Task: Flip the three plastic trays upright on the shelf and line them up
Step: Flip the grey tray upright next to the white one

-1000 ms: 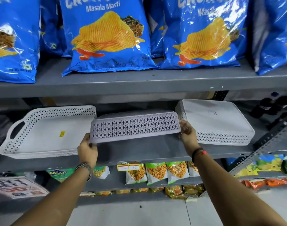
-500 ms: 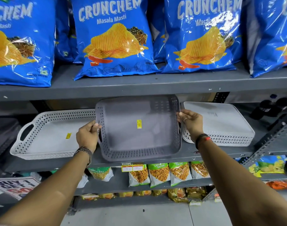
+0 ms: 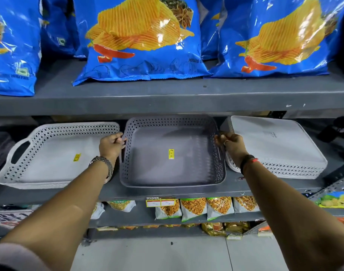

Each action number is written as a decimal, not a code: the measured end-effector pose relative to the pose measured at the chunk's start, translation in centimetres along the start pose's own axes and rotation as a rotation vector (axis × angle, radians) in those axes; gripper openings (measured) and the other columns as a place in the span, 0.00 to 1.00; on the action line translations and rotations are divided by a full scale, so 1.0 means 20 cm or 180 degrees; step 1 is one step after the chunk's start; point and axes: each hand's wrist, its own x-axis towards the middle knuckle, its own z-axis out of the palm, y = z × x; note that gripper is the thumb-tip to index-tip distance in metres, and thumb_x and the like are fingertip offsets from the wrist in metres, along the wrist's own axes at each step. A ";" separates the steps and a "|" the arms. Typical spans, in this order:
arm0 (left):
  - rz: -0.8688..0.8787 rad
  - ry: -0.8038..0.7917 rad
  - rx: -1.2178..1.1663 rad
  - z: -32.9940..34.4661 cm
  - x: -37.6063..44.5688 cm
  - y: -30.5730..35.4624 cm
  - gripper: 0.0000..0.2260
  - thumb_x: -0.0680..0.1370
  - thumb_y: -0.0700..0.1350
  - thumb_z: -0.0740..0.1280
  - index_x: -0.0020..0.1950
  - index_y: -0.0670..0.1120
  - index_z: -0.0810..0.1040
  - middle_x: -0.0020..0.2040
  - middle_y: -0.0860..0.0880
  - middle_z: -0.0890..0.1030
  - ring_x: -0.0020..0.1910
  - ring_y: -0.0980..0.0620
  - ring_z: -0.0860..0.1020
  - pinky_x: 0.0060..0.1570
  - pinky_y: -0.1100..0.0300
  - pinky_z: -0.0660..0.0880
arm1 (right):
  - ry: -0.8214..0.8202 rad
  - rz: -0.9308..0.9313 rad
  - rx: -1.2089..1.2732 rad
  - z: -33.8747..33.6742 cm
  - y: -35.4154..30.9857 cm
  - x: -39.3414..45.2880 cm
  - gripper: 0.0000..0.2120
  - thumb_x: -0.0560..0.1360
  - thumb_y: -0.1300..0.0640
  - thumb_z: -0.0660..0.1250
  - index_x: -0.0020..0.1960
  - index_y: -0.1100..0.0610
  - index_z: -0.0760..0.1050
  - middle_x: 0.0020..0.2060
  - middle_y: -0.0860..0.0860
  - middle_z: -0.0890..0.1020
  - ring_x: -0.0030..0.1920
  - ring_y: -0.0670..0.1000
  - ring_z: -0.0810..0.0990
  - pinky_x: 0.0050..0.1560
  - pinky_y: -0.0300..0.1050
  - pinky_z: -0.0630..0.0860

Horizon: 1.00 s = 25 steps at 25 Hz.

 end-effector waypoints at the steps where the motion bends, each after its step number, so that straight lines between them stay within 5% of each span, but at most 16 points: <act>1: -0.0010 -0.0005 0.0050 0.01 0.04 -0.02 0.12 0.77 0.35 0.62 0.60 0.34 0.75 0.62 0.37 0.77 0.53 0.45 0.80 0.56 0.54 0.75 | -0.0013 0.0024 -0.0103 0.02 0.03 0.03 0.10 0.78 0.66 0.59 0.43 0.66 0.77 0.35 0.53 0.79 0.35 0.45 0.78 0.43 0.38 0.77; 5: 0.0205 0.0180 0.0495 0.07 0.11 -0.04 0.14 0.77 0.34 0.60 0.61 0.36 0.75 0.62 0.44 0.77 0.52 0.49 0.78 0.48 0.71 0.74 | -0.0036 -0.0026 -0.0513 0.05 0.11 0.12 0.11 0.79 0.63 0.59 0.47 0.68 0.78 0.39 0.57 0.80 0.39 0.50 0.77 0.46 0.43 0.76; 7: 0.0338 0.0266 0.0816 0.09 0.11 -0.04 0.14 0.76 0.35 0.62 0.60 0.38 0.76 0.59 0.42 0.80 0.54 0.48 0.79 0.54 0.68 0.70 | 0.0008 -0.0061 -0.0752 0.06 0.12 0.16 0.11 0.78 0.63 0.59 0.50 0.69 0.78 0.42 0.57 0.79 0.43 0.53 0.75 0.48 0.48 0.73; 10: 0.0356 0.0164 0.0922 0.08 0.12 -0.07 0.14 0.74 0.34 0.64 0.60 0.39 0.77 0.58 0.40 0.81 0.57 0.47 0.79 0.58 0.66 0.67 | -0.0039 -0.0193 -0.1241 0.07 0.11 0.16 0.11 0.77 0.65 0.58 0.47 0.67 0.79 0.40 0.55 0.77 0.40 0.50 0.73 0.45 0.42 0.68; 15: 0.0676 0.0142 0.0828 0.07 0.06 -0.03 0.14 0.75 0.34 0.63 0.59 0.41 0.78 0.58 0.42 0.81 0.59 0.48 0.78 0.58 0.65 0.68 | 0.0560 -0.0350 -0.1516 -0.02 0.08 0.11 0.13 0.74 0.66 0.58 0.50 0.63 0.81 0.42 0.60 0.82 0.45 0.58 0.79 0.51 0.54 0.77; 20: 0.1014 -0.0561 0.0543 0.14 -0.12 -0.01 0.12 0.75 0.35 0.63 0.58 0.41 0.78 0.57 0.44 0.81 0.54 0.53 0.77 0.58 0.60 0.73 | 0.0720 -0.0080 -0.1010 -0.19 0.06 -0.12 0.13 0.77 0.70 0.55 0.55 0.68 0.76 0.45 0.60 0.81 0.45 0.56 0.79 0.52 0.54 0.78; 23: 0.1210 -0.0997 0.0563 0.27 -0.21 0.04 0.12 0.76 0.36 0.64 0.57 0.42 0.79 0.55 0.45 0.82 0.51 0.54 0.78 0.55 0.65 0.76 | 0.0822 -0.0140 -0.1081 -0.29 0.02 -0.23 0.14 0.75 0.71 0.56 0.54 0.66 0.78 0.47 0.62 0.83 0.45 0.55 0.80 0.51 0.53 0.79; 25: 0.1281 -0.1297 0.0575 0.36 -0.31 0.06 0.12 0.75 0.35 0.63 0.58 0.42 0.78 0.55 0.44 0.82 0.50 0.55 0.78 0.51 0.71 0.75 | 0.0930 -0.0164 -0.1224 -0.38 0.02 -0.35 0.15 0.73 0.72 0.56 0.53 0.66 0.78 0.46 0.60 0.83 0.43 0.51 0.80 0.45 0.44 0.79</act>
